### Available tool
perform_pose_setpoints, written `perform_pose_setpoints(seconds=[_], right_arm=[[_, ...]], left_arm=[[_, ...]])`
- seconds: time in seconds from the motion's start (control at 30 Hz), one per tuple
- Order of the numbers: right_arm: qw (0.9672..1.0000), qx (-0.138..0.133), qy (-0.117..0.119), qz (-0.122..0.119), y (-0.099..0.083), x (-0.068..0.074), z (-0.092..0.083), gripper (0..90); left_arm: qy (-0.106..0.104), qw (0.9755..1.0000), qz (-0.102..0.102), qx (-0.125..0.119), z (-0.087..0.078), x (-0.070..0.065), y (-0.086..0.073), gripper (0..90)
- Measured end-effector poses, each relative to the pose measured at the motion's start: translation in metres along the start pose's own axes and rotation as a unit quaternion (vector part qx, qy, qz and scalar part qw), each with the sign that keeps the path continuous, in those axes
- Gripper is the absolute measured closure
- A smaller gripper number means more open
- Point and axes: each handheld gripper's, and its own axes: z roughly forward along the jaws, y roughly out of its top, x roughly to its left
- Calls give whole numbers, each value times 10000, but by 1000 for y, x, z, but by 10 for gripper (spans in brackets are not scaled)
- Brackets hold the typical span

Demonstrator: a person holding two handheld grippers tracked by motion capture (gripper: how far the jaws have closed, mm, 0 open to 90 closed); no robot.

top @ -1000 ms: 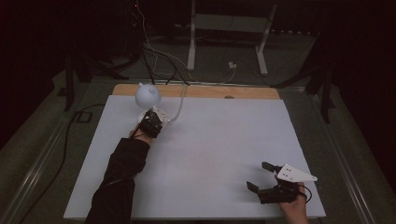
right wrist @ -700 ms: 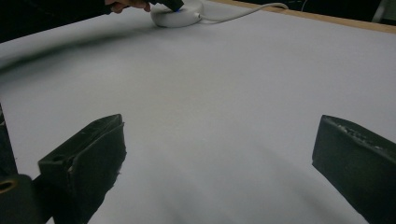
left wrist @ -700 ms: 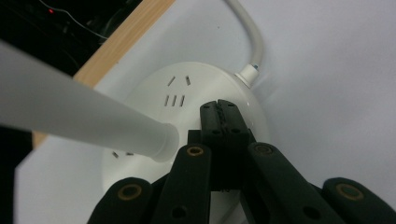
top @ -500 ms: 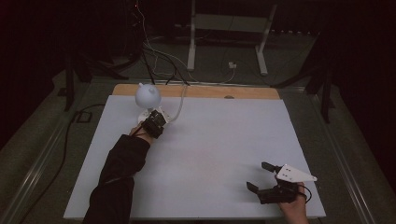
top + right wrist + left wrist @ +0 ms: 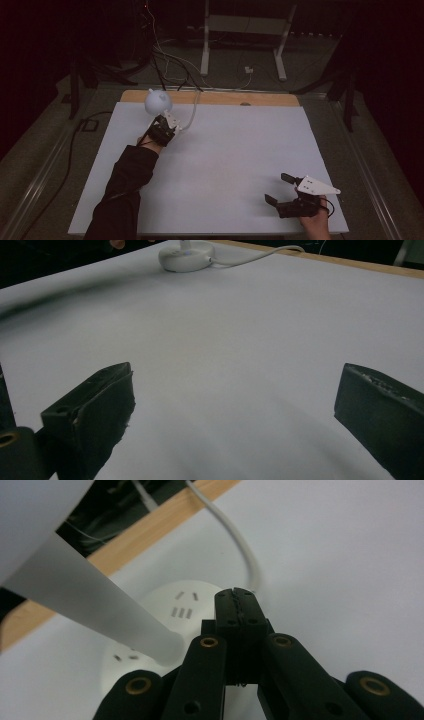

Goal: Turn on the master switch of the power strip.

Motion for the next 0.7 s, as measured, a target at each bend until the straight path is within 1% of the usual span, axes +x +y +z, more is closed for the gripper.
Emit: perform_pose_setpoints(seconds=[0.1, 0.17, 0.3, 0.33, 0.37, 0.4, 0.43, 0.5, 0.53, 0.6, 0.67, 0.7], right_arm=[[10000, 1, -4, -3, 0, 0, 0, 28], [10000, -1, -2, -22, 1, 1, 0, 28], [10000, -18, -22, -21, 1, 0, 0, 28], [10000, -8, -22, -24, 1, 1, 0, 28], [10000, -2, -21, -24, 1, 1, 0, 27], [10000, 1, -18, -25, 1, 1, 0, 28], [10000, 0, -21, -30, 1, 1, 0, 28], [10000, -9, -20, -33, 1, 2, 0, 28], [10000, -12, -19, -35, 2, 2, -1, 27], [10000, -11, -19, -32, 1, 2, 0, 28], [10000, -1, -8, -35, 1, 2, 0, 28], [10000, 5, -7, -45, 1, 2, 1, 27]], left_arm=[[-47, 9998, -202, 29, -5, 1, -1, 900], [-174, 9992, -351, 1, -8, 2, 0, 900], [-347, 9976, -598, -52, -15, 4, 1, 900], [-399, 9970, -661, -57, -16, 4, 2, 851], [-387, 9969, -682, -48, -19, 4, 2, 774], [-427, 9967, -694, -35, -20, 4, 2, 772], [-520, 9958, -751, -43, -22, 4, 2, 771], [-608, 9948, -816, -47, -28, 3, 2, 686], [-697, 9938, -869, -67, -30, 3, 3, 651], [-795, 9923, -946, -34, -34, 3, 4, 543], [-823, 9916, -999, -31, -36, 3, 4, 452], [-864, 9908, -1043, 20, -38, 4, 5, 403]])
